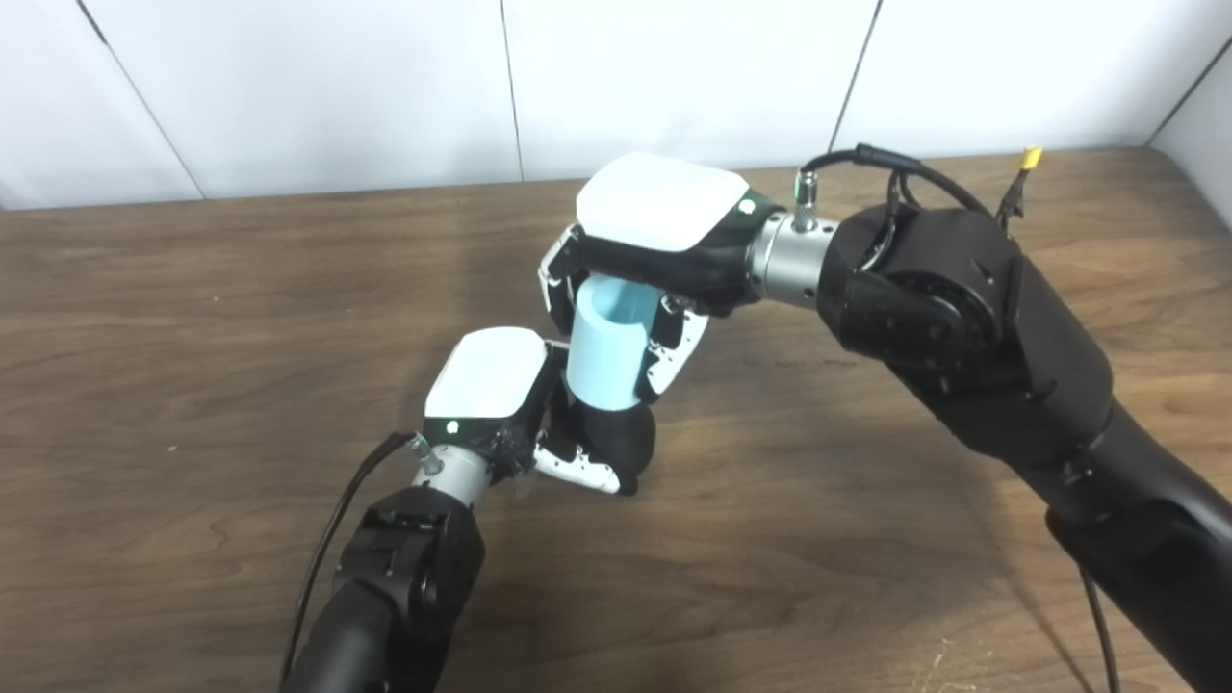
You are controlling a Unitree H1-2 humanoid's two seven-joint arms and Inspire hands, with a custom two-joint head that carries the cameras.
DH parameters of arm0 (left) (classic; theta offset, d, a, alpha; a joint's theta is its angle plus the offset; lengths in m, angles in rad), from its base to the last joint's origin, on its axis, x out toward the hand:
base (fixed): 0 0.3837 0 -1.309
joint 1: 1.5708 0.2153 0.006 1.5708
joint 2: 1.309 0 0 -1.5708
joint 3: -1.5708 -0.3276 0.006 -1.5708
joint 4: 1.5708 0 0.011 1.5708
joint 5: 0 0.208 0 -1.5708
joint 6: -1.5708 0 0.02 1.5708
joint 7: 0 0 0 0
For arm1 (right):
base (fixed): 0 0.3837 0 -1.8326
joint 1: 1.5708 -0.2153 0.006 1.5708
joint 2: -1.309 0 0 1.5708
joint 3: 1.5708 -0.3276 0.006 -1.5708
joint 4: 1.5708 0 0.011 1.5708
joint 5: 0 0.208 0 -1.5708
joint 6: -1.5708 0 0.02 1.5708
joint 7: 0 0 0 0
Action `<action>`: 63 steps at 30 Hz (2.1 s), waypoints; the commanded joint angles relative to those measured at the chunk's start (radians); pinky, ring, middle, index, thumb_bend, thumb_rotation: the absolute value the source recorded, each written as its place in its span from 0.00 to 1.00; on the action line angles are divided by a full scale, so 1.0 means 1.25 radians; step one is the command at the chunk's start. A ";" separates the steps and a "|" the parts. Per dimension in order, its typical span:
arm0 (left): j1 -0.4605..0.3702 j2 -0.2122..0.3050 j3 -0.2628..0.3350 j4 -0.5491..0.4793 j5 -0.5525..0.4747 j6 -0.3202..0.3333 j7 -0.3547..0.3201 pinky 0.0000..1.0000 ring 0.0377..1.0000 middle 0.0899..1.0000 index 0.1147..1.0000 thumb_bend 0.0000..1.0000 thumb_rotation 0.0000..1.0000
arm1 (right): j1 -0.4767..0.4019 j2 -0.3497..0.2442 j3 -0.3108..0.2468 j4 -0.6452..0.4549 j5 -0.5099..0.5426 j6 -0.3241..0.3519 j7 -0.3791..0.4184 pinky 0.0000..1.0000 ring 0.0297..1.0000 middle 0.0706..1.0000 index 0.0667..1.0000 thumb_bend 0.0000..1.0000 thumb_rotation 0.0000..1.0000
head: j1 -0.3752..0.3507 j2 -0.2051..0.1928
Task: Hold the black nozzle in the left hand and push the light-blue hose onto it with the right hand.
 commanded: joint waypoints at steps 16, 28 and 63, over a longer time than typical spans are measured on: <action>-0.009 -0.019 -0.004 0.011 -0.008 -0.006 -0.006 0.39 0.44 0.43 0.42 0.50 0.00 | -0.066 -0.006 0.009 -0.042 -0.012 -0.041 0.113 0.27 0.38 0.51 0.47 0.49 0.00 | -0.001 -0.001; -0.007 -0.021 -0.001 0.003 -0.011 -0.005 -0.012 0.38 0.42 0.42 0.42 0.50 0.00 | -0.052 -0.007 -0.005 -0.013 -0.018 -0.069 0.105 0.27 0.38 0.51 0.48 0.49 0.00 | -0.005 0.002; -0.005 -0.021 -0.002 -0.002 -0.004 -0.011 -0.008 0.39 0.43 0.44 0.41 0.50 0.00 | 0.006 -0.014 0.035 0.040 -0.070 -0.112 0.090 0.23 0.37 0.47 0.47 0.52 0.00 | 0.001 0.010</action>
